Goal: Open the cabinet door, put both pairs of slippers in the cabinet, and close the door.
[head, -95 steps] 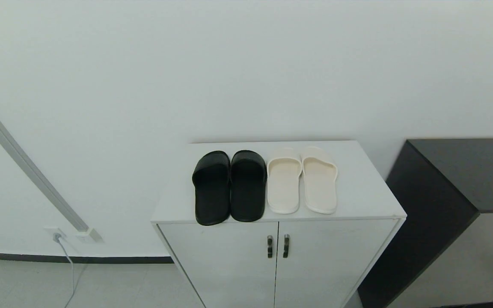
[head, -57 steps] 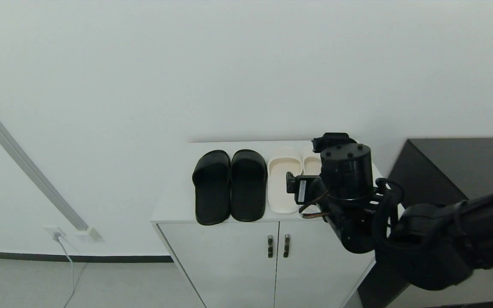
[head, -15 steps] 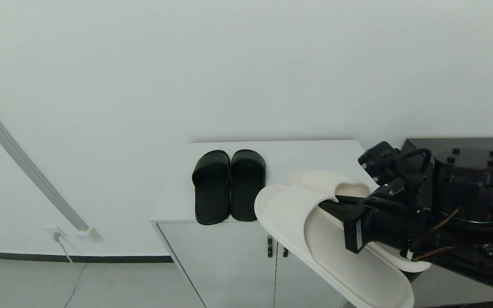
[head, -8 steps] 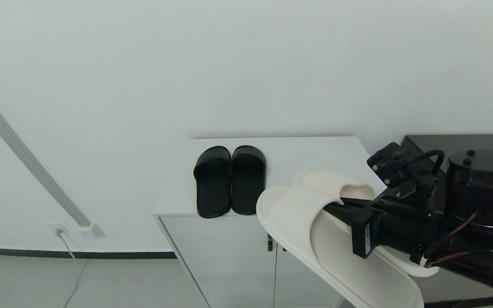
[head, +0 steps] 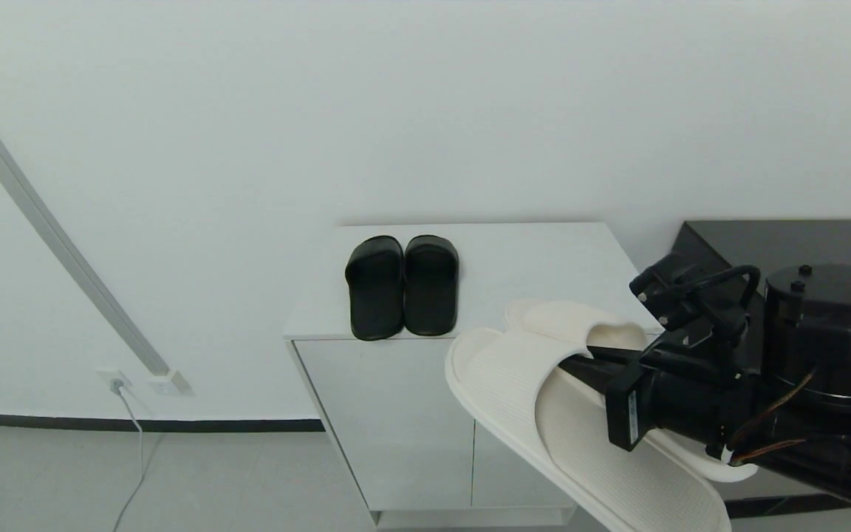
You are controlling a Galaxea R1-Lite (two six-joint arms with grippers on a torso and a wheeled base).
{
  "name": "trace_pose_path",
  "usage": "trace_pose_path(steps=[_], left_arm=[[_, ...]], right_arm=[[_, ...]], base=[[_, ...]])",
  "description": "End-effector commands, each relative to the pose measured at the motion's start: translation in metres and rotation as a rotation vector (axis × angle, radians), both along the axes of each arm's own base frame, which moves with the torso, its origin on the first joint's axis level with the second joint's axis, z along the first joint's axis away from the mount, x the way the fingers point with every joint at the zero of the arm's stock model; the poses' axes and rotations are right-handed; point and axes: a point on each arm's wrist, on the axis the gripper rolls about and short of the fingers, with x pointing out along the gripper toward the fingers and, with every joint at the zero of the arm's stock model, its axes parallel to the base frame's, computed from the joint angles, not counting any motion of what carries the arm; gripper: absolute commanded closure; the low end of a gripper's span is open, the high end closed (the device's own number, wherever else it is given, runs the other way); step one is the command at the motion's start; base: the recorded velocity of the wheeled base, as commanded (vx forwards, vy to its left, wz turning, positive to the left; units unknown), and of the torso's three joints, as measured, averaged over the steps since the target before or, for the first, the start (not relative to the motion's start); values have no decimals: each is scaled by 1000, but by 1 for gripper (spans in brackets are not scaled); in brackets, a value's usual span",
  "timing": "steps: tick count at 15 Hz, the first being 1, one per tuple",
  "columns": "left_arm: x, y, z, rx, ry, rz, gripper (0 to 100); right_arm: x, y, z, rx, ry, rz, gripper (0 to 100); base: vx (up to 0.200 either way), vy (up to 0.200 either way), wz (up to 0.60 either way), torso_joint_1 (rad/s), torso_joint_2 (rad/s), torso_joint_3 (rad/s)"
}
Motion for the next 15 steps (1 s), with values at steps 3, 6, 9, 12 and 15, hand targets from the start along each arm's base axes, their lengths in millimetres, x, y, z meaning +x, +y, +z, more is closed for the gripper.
trace_pose_path(steps=[3,6,9,12,15], left_arm=[[0,0,0,0,1,1,100],[0,0,0,0,1,1,100],[0,0,0,0,1,1,100],[0,0,0,1,1,3,100],[0,0,0,1,1,3,100]], right_arm=[[-1,0,-2,-5,5,4,100],[-1,0,-4,-7,10,5,100],[-1,0,-4,-10,11,7,100],[-1,0,-5,-10,13,8,100],[-2,0,-6,-12,16,8,100]], base=[[0,0,0,0,0,0],[0,0,0,0,0,0],[0,0,0,0,0,0],[0,0,0,-86,198,109],[0,0,0,-157,359,198]])
